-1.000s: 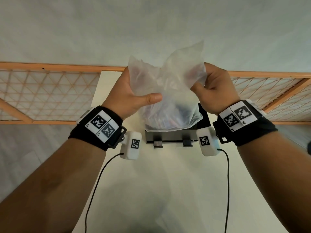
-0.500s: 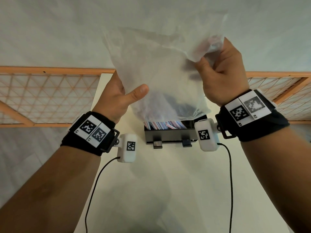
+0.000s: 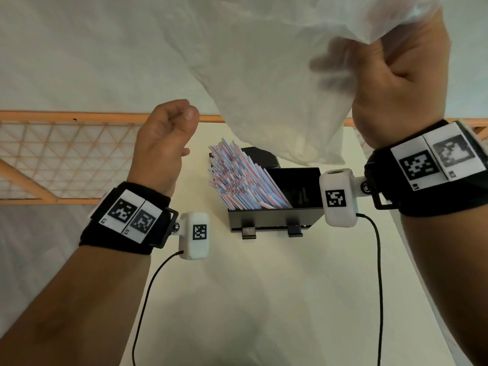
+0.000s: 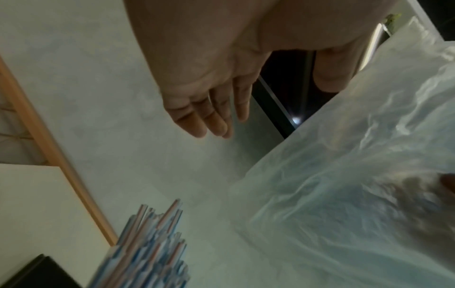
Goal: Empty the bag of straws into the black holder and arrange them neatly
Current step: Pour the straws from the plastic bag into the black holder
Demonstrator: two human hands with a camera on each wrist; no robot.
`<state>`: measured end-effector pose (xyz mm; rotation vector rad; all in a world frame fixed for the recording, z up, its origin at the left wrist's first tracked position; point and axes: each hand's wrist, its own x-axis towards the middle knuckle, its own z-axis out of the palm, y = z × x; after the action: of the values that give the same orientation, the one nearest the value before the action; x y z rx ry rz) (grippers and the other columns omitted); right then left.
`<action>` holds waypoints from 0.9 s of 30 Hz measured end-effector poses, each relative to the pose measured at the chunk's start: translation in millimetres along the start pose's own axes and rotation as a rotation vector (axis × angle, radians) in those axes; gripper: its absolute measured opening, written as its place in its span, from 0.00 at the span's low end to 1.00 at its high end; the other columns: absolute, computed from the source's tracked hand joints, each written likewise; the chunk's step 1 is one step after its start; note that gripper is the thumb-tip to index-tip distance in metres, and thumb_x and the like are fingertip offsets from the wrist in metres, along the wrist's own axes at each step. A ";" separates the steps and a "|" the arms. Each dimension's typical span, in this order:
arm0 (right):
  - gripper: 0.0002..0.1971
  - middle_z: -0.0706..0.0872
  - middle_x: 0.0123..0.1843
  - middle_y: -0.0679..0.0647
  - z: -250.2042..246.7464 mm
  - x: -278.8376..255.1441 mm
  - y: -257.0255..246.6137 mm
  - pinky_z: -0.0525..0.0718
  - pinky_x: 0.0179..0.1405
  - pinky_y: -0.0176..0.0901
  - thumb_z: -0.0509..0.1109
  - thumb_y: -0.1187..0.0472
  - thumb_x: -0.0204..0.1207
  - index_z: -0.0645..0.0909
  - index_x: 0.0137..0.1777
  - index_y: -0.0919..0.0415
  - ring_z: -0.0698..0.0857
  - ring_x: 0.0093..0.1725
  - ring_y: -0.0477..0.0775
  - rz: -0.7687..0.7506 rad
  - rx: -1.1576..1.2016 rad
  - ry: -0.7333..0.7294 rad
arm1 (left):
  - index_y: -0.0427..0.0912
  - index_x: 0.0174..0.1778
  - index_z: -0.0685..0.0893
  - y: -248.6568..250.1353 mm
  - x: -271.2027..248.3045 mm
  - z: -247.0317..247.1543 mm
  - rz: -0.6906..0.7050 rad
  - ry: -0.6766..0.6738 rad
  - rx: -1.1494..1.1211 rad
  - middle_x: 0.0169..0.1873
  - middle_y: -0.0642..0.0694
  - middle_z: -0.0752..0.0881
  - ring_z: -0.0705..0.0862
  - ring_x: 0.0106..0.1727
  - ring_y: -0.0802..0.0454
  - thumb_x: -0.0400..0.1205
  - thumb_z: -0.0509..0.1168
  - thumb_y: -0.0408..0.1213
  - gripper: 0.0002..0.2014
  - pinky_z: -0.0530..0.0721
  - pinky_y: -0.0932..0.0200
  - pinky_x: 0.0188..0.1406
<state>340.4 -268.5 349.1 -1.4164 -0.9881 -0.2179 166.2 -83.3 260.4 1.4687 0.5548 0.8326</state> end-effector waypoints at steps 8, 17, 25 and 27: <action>0.10 0.87 0.51 0.65 22.3 -12.4 -17.9 0.86 0.41 0.43 0.66 0.79 0.78 0.77 0.58 0.79 0.89 0.44 0.55 -0.001 0.270 -0.235 | 0.49 0.47 0.87 28.7 -29.3 33.2 0.106 -0.392 0.152 0.41 0.53 0.91 0.93 0.45 0.47 0.61 0.83 0.44 0.20 0.91 0.53 0.43; 0.43 0.74 0.66 0.55 28.6 -49.3 -20.7 0.85 0.32 0.47 0.83 0.55 0.67 0.63 0.73 0.74 0.80 0.58 0.56 -0.051 -0.070 -0.112 | 0.40 0.42 0.92 35.6 -27.4 30.2 0.334 -0.201 0.216 0.39 0.44 0.93 0.92 0.43 0.46 0.75 0.75 0.31 0.02 0.89 0.39 0.43; 0.21 0.80 0.27 0.59 45.6 -65.0 -2.9 0.74 0.27 0.51 0.61 0.52 0.85 0.78 0.36 0.68 0.77 0.27 0.55 0.167 -0.218 -0.245 | 0.39 0.74 0.62 38.2 -38.6 30.5 0.435 -0.399 0.228 0.69 0.34 0.75 0.82 0.65 0.37 0.63 0.82 0.27 0.47 0.84 0.35 0.61; 0.23 0.67 0.21 0.54 50.8 -64.9 -4.8 0.65 0.22 0.45 0.58 0.55 0.87 0.67 0.28 0.62 0.65 0.22 0.49 0.276 -0.063 -0.224 | 0.41 0.82 0.52 33.8 -37.6 29.2 0.548 -0.391 0.445 0.78 0.42 0.66 0.72 0.79 0.43 0.61 0.87 0.36 0.61 0.75 0.46 0.75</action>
<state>275.6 -251.6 300.9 -1.6425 -0.9596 0.1166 160.5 -133.6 289.3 2.1864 0.0270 0.8331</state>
